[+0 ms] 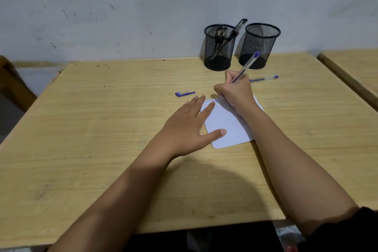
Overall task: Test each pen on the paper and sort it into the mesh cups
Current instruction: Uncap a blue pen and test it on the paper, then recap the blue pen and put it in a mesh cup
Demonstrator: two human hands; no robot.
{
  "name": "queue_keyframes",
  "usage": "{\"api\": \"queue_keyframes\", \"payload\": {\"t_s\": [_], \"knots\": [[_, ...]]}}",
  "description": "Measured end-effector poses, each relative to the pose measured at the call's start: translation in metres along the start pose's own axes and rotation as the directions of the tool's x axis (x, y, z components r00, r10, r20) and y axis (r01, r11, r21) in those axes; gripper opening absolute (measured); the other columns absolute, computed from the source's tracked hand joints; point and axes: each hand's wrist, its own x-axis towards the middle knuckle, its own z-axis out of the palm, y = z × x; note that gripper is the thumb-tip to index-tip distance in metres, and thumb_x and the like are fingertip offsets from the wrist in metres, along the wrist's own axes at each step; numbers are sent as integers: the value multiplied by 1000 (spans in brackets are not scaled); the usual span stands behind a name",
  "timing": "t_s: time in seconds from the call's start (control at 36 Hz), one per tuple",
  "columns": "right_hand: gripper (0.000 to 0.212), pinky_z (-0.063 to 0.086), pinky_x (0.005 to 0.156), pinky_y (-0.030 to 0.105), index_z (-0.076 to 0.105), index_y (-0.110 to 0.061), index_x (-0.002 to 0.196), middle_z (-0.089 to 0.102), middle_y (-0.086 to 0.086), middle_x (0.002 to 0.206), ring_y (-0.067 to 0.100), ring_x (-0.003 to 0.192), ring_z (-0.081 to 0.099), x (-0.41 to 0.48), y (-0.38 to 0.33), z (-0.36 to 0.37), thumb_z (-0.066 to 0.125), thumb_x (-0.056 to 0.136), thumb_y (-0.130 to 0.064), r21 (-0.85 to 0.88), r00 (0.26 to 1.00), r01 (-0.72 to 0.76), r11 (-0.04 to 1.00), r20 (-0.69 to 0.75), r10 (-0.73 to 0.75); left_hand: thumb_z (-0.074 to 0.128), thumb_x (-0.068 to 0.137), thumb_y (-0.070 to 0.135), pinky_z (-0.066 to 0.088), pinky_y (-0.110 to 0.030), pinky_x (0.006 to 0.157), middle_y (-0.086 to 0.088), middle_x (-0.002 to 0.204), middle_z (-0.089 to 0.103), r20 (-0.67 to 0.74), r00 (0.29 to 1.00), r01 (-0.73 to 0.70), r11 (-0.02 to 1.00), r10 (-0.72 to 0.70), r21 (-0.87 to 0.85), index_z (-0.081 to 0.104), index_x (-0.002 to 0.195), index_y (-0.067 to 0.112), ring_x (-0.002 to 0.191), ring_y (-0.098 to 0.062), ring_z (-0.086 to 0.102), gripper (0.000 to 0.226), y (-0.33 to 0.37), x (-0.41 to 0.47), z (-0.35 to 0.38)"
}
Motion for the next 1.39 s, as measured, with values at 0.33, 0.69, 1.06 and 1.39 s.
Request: {"api": "queue_keyframes", "payload": {"t_s": [0.33, 0.69, 1.06, 1.39], "knots": [[39, 35, 41, 16, 36, -13, 50, 41, -5, 42, 5, 38, 38, 0, 5, -7, 62, 67, 11, 225, 1000, -10, 974, -17, 15, 35, 86, 67, 1, -28, 117, 9, 159, -5, -28, 1000, -3, 999, 1, -51, 6, 150, 33, 145, -6, -8, 77, 1, -1, -3], [11, 55, 65, 17, 67, 1, 83, 70, 13, 77, 21, 72, 70, -1, -16, -29, 67, 74, 8, 590, 990, -88, 803, 141, 4, 38, 88, 64, 13, -28, 114, 24, 155, -11, -132, 991, -55, 955, 16, -291, 12, 149, 35, 143, 2, -1, 72, 2, -8, -15], [13, 57, 80, 30, 67, 5, 82, 73, 14, 75, 26, 74, 70, -6, -44, -61, 72, 70, 7, 475, 988, -12, 880, 143, -63, 48, 96, 22, 38, -25, 85, -8, 111, 53, -325, 919, 170, 968, -223, -184, 65, 110, 4, 107, -21, 46, 29, -46, 27, -34], [20, 57, 68, 21, 65, 13, 89, 70, 17, 75, 19, 67, 69, -20, -43, -57, 72, 71, 7, 436, 986, -40, 899, 165, -36, 67, 82, 4, 42, -6, 60, -1, 78, 66, -415, 850, -47, 739, -324, -672, 70, 83, 10, 70, -4, 58, 7, -17, 25, -50]]}}
